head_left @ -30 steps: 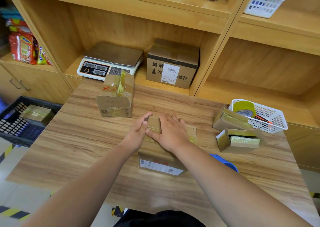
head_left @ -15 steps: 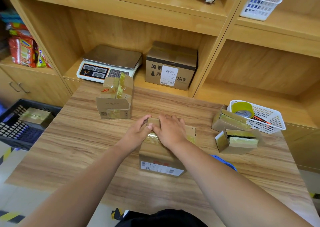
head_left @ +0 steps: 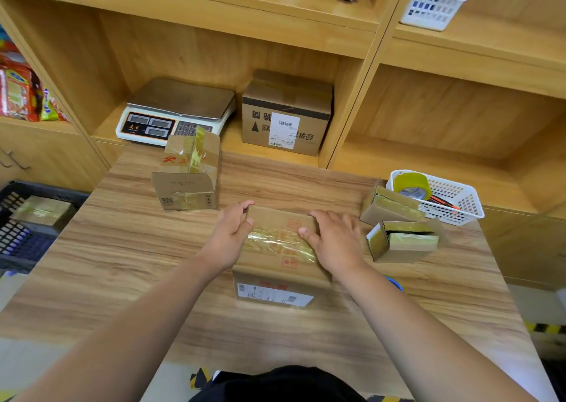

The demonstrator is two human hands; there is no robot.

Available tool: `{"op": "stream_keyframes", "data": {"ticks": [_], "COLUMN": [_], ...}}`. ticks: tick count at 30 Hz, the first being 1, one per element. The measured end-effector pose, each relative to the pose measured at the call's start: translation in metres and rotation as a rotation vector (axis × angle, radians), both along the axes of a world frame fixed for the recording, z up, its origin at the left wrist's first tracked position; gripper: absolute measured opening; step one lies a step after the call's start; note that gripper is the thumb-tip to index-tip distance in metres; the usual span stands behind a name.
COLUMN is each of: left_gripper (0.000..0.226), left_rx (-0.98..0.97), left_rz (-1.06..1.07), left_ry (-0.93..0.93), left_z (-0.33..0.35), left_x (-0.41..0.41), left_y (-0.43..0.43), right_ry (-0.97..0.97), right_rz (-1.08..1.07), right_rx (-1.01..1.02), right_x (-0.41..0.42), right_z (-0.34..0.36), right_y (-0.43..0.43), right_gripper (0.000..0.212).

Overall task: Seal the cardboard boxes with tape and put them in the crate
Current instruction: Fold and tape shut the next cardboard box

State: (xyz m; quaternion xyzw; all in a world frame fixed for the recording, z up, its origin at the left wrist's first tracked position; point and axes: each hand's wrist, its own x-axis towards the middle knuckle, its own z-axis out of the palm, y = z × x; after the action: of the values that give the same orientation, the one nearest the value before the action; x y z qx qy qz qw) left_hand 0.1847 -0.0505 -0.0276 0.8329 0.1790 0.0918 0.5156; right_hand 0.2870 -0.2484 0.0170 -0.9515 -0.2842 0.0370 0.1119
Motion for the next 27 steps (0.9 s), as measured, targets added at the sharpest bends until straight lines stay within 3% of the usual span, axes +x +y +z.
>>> {"op": "stream_keyframes", "data": {"ticks": [5,9,13,18,24,27], "left_gripper": [0.041,0.041,0.039,0.039,0.043,0.046], "left_rx": [-0.002,-0.025,-0.104,-0.128,0.009,0.244], "left_rz": [-0.004,-0.016,0.084,0.219,0.293,0.217], "left_ry": [-0.013,-0.014,-0.005,0.028,0.176,0.34], "left_z": [0.003,0.005,0.009,0.003,-0.031,-0.046], "left_x": [-0.001,-0.002,-0.017,-0.045,-0.068,-0.067], "left_y": [-0.003,-0.002,0.017,0.046,0.058,0.057], "right_ry": [0.117,0.319,0.421,0.515,0.389,0.227], "right_rz": [-0.047,-0.155,-0.122,-0.02,0.098,0.117], "right_rx": [0.185,0.37,0.417,0.391,0.308,0.225], "right_x": [0.005,0.014,0.015,-0.005,-0.02,-0.02], "right_z": [-0.004,-0.003,-0.005,-0.016,-0.023,-0.023], "right_y": [-0.021,-0.048,-0.05,-0.02,0.022,0.031], "right_gripper": [0.044,0.051,0.045,0.053,0.061,0.068]}}
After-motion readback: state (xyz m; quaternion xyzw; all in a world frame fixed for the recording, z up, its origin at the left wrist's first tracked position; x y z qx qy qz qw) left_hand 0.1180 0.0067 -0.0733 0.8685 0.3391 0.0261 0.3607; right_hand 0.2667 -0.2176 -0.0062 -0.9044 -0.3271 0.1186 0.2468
